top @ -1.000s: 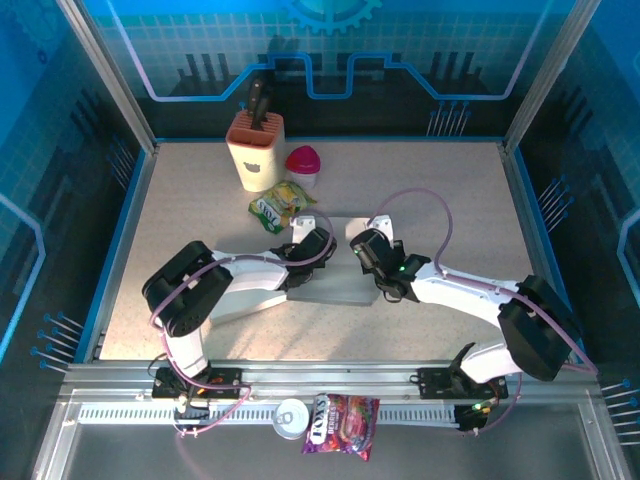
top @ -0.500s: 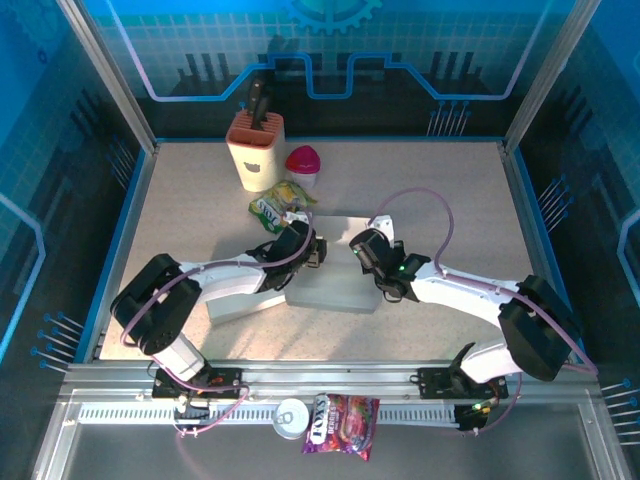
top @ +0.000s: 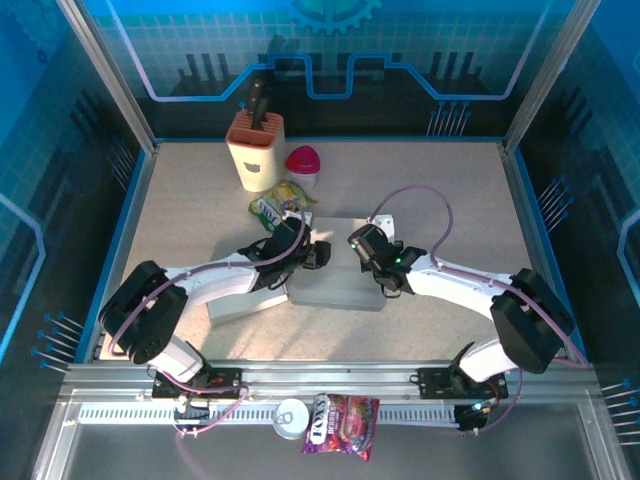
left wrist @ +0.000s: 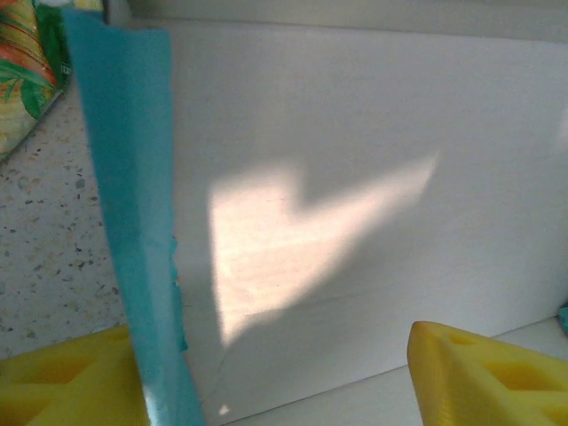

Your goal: Fold the paper box

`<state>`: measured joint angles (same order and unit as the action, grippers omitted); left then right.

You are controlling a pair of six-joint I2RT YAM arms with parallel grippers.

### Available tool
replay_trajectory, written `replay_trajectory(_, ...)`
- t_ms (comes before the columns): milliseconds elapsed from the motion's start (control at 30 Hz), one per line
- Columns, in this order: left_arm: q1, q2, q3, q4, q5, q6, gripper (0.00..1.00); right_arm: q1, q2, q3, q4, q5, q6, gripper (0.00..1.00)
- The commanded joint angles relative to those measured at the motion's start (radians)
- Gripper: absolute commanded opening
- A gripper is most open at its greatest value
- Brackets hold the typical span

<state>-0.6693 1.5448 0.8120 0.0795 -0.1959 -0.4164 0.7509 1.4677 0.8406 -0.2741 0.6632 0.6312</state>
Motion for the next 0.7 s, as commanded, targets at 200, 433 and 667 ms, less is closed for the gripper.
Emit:
replay_trajectory(200, 0.001, -0.012, 0.074, -0.083, 0.029, 0.025, 0.77, -0.019, 0.016, 0.033, -0.054, -0.044, 0.055, 0.00)
replay_trajectory(433, 0.005, 0.016, 0.108, -0.177, -0.078, 0.014, 0.76, -0.024, 0.008, 0.034, -0.062, -0.052, 0.062, 0.00)
replay_trajectory(667, 0.006, 0.026, 0.098, -0.193, -0.165, 0.003, 0.72, -0.037, 0.002, 0.030, -0.063, -0.066, 0.061, 0.00)
